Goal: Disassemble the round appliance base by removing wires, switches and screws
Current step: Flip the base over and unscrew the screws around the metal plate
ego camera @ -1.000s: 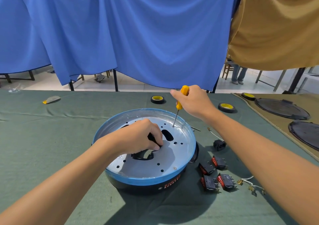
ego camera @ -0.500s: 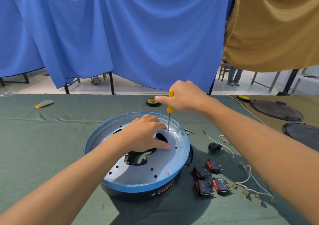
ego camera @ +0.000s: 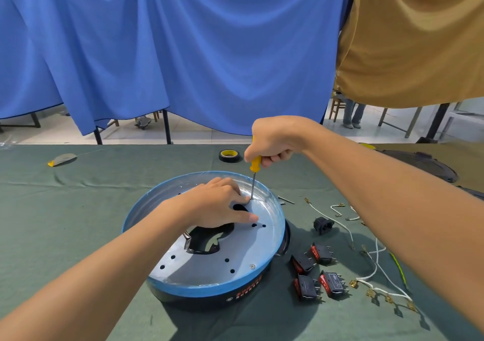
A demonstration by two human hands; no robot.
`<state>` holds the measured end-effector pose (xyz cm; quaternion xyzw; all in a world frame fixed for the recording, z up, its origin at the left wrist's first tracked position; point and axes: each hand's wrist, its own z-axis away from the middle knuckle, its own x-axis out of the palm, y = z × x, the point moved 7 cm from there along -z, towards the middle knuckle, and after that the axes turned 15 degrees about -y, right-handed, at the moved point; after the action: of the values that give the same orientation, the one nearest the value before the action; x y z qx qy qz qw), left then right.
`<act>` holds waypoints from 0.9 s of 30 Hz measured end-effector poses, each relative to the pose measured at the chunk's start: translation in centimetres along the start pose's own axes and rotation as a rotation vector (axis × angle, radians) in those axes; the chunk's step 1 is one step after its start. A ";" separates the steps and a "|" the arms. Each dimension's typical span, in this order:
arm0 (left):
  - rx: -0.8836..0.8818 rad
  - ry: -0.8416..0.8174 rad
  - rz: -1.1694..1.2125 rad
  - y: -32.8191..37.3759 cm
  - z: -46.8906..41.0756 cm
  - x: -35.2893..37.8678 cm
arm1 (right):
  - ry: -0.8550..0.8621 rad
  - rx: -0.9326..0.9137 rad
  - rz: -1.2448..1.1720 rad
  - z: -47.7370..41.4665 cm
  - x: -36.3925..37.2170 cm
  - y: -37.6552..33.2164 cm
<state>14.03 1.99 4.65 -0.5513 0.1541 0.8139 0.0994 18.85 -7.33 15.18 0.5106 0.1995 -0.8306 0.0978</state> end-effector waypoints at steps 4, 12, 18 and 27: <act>-0.010 0.006 0.001 -0.2 0.0 0.3 | -0.123 0.004 0.008 -0.4 0.0 -0.5; -0.018 -0.051 0.039 0.1 0.1 -0.2 | -0.138 -0.048 0.429 0.3 0.0 -1.2; -0.017 -0.070 0.077 0.1 0.3 -0.3 | -0.084 -0.135 0.691 1.3 0.4 -3.0; -0.019 -0.107 0.083 -0.1 0.2 -0.3 | -0.057 -0.237 0.802 1.0 0.7 -5.3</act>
<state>13.95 2.16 4.97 -0.5011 0.1638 0.8470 0.0684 15.81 -2.97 16.18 0.5097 0.0763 -0.7118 0.4773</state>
